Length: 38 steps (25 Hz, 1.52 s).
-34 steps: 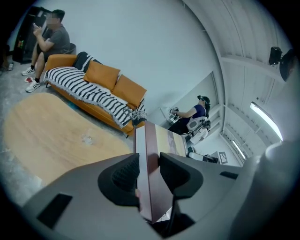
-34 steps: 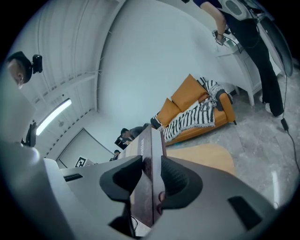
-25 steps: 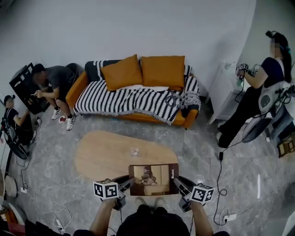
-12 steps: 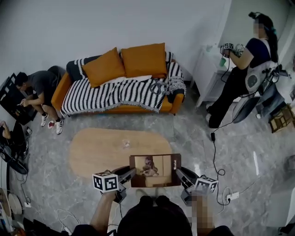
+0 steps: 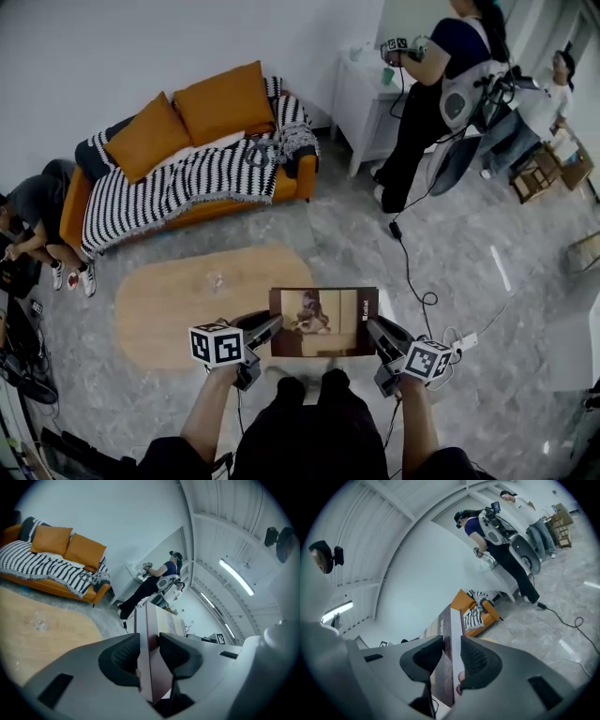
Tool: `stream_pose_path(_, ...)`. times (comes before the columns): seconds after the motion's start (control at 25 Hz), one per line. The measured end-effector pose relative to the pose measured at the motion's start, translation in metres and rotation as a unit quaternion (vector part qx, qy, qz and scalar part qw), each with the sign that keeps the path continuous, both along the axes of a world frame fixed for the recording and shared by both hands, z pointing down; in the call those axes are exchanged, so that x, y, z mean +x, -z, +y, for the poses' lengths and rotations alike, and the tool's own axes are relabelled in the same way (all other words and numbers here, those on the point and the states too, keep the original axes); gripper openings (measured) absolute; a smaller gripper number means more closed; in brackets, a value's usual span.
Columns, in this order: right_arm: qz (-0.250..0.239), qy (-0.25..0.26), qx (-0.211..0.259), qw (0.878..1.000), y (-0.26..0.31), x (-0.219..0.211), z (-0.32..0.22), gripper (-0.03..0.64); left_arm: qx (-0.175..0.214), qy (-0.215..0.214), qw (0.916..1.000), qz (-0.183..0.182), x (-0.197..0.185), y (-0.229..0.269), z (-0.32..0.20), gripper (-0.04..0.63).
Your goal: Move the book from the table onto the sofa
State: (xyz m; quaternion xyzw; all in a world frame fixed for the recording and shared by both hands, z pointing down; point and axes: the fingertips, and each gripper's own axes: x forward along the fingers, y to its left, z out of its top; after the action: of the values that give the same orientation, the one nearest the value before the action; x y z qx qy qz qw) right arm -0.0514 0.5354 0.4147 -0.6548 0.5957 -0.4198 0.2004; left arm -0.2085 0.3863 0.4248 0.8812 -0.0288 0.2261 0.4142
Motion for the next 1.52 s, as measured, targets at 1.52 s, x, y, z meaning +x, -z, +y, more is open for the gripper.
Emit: stream_pose_path(1.52,-0.012,0.100,0.034,0.994,-0.017,0.266,-0.040,0.126,0.015,0.104,0.9945,-0.002,0.239,-0.007,-0.007,0.130)
